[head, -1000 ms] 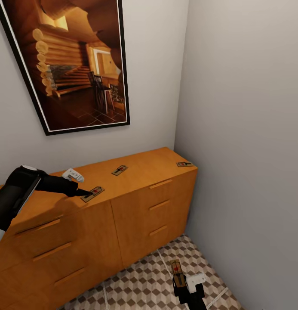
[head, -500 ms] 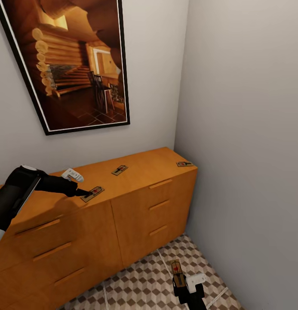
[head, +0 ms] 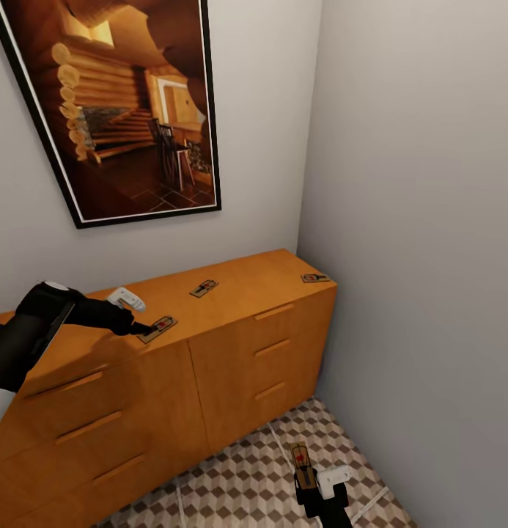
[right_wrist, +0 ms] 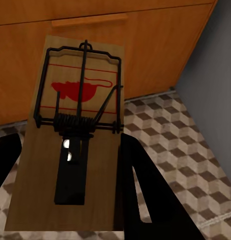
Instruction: Take the four mousetraps from the cabinet in the bathroom and place them on the bathroom floor. Make sure all four end up on the same floor surface, and ensure that at least two of them are either under or directly next to the same bathroom sink.
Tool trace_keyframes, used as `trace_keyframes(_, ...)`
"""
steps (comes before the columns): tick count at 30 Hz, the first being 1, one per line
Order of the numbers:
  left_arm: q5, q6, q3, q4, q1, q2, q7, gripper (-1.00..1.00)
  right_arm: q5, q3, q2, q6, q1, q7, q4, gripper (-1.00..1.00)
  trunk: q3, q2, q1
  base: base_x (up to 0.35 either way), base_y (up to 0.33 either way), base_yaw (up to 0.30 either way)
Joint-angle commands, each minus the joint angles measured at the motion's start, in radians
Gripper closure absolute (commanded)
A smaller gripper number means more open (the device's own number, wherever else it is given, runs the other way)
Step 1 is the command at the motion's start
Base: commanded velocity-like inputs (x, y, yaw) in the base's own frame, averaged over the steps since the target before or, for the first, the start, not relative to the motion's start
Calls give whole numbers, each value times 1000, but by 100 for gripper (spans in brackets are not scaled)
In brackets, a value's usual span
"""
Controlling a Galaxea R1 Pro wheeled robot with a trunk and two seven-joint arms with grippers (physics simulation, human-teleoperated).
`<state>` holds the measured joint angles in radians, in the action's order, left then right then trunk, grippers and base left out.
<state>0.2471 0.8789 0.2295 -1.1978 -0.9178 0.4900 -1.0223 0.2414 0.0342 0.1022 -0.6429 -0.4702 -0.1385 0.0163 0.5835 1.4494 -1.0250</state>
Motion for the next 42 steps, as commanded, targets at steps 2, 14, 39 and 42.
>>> trace_keyframes(2,35,4,1,-1,-1,-5,-10,-100,9,3,0,-1,-1,-10,-1,100,2,1,0,0,0,0)
trace_keyframes(14,82,6,2,-34,-1,-28,-12,-100,9,3,-1,-1,-1,-10,-1,100,7,1,0,0,0,0)
trace_keyframes(39,81,8,23,-55,-1,-44,-12,-100,9,3,-1,-1,-1,-10,-1,100,17,1,0,0,0,0)
trace_keyframes(42,81,8,26,-55,-1,-44,-12,-100,9,3,-1,-1,-1,-10,-1,100,18,1,0,0,0,0)
